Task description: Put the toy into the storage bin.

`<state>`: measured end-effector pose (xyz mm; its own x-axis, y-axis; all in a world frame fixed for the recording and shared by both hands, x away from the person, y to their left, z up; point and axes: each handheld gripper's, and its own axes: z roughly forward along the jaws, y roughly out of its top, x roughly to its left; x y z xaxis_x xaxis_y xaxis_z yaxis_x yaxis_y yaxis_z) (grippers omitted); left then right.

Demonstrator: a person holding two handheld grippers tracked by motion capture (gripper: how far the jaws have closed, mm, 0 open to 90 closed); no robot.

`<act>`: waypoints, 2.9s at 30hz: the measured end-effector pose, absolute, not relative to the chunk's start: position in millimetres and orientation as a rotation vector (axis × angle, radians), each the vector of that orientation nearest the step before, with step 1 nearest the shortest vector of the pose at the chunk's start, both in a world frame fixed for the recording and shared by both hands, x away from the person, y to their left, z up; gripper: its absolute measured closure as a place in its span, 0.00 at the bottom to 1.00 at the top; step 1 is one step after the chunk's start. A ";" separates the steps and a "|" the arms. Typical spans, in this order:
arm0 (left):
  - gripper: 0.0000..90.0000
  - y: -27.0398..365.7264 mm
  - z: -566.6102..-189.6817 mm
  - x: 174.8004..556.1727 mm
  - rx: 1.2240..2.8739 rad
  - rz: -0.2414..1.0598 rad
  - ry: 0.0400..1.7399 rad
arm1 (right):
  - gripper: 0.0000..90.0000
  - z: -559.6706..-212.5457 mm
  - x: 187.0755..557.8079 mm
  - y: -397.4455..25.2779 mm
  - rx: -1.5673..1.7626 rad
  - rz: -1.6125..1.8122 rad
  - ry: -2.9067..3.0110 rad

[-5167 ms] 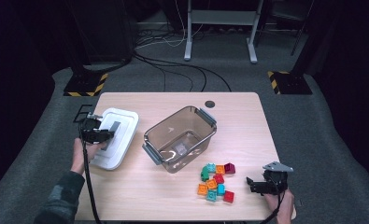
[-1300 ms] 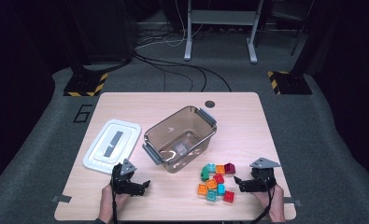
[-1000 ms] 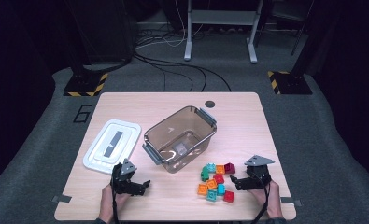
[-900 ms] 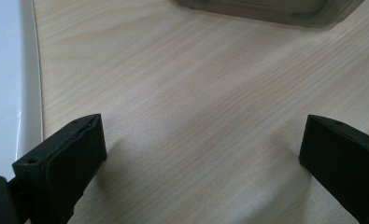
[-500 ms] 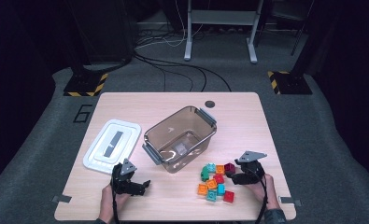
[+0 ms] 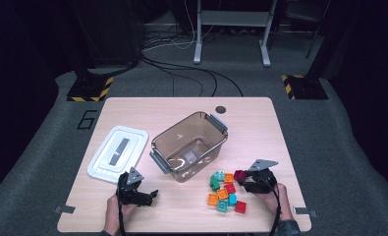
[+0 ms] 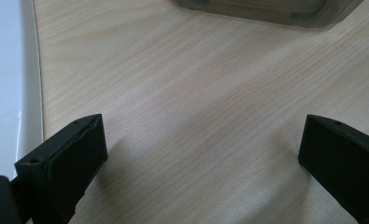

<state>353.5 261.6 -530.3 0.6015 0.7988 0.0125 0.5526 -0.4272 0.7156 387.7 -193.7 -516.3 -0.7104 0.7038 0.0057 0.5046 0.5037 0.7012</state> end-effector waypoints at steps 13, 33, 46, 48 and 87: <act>0.01 261.7 -530.3 353.7 2.145 0.461 1.064 | 0.65 -515.9 382.2 -198.5 1.094 1.099 2.384; 0.01 261.8 -530.3 353.7 2.145 0.460 1.064 | 0.65 -482.0 388.9 -206.7 1.218 1.133 2.207; 0.01 261.7 -530.4 353.6 2.144 0.462 1.063 | 0.65 -449.9 392.8 -205.1 1.203 1.161 2.138; 0.01 261.6 -530.4 353.6 2.144 0.463 1.063 | 0.65 -448.0 393.3 -204.7 1.201 1.168 2.131; 0.01 261.3 -530.5 353.3 2.139 0.459 1.067 | 0.65 -387.1 423.9 -166.2 1.089 1.226 2.083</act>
<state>353.3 261.3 -530.5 0.5990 0.8007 0.0070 0.5557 -0.4219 0.7163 423.9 -166.2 -387.1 -0.5642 0.8255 -0.0133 0.3892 0.2801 0.8775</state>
